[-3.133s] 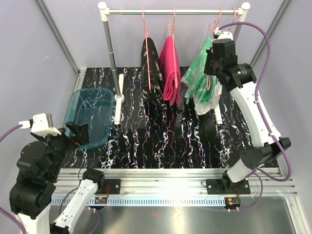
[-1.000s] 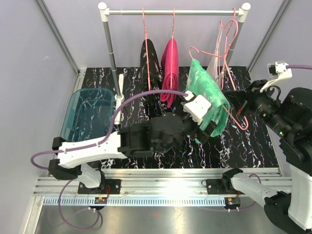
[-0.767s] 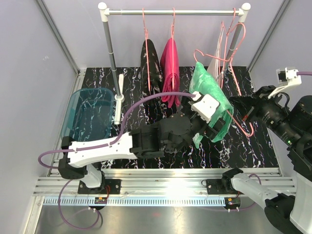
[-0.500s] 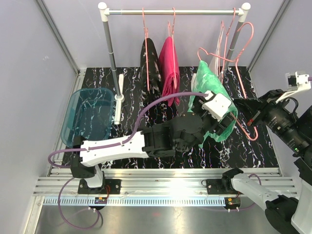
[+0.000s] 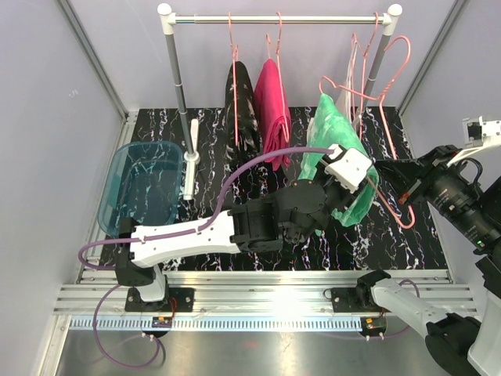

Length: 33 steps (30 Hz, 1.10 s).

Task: Remove the trousers from the hanger

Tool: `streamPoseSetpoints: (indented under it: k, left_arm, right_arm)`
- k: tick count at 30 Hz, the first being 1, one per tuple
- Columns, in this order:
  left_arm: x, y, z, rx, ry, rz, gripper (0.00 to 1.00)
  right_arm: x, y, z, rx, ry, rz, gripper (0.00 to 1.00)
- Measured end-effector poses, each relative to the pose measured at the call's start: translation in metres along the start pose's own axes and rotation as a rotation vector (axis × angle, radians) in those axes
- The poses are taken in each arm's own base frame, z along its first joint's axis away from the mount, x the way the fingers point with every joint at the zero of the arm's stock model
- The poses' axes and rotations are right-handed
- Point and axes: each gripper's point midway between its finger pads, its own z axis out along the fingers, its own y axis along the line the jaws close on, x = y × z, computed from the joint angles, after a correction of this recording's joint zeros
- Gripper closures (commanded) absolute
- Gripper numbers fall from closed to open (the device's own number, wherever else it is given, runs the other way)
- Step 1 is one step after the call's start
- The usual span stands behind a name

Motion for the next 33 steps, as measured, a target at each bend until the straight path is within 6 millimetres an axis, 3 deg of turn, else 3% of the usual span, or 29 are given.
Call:
streamPoseSetpoints:
  k: [1, 4, 5, 16, 21, 27, 33]
  left_arm:
    - [0.0, 0.0, 0.0, -0.001, -0.001, 0.0, 0.69]
    - [0.001, 0.002, 0.002, -0.008, -0.002, 0.012, 0.82]
    - [0.001, 0.002, 0.002, -0.01, -0.002, 0.015, 0.94]
    - [0.003, 0.006, 0.002, -0.025, 0.006, 0.032, 1.0]
    - [0.002, 0.013, -0.002, -0.043, 0.018, 0.07, 1.0]
    - [-0.013, 0.02, -0.014, -0.053, 0.023, 0.156, 1.0]
    - [-0.036, 0.024, -0.025, -0.057, -0.012, 0.225, 1.0]
  right_arm:
    - [0.0, 0.001, 0.0, -0.004, 0.002, 0.005, 1.0]
    - [0.0, 0.003, 0.0, -0.014, 0.0, 0.014, 1.0]
    - [0.0, 0.003, 0.0, -0.013, 0.001, 0.014, 1.0]
    - [0.007, -0.004, 0.005, 0.007, 0.004, 0.014, 1.0]
    - [0.029, -0.015, 0.023, 0.017, 0.026, 0.009, 1.0]
    - [0.064, -0.029, 0.039, 0.02, 0.059, 0.023, 1.0]
    - [0.069, -0.029, 0.033, -0.016, -0.004, 0.029, 1.0]
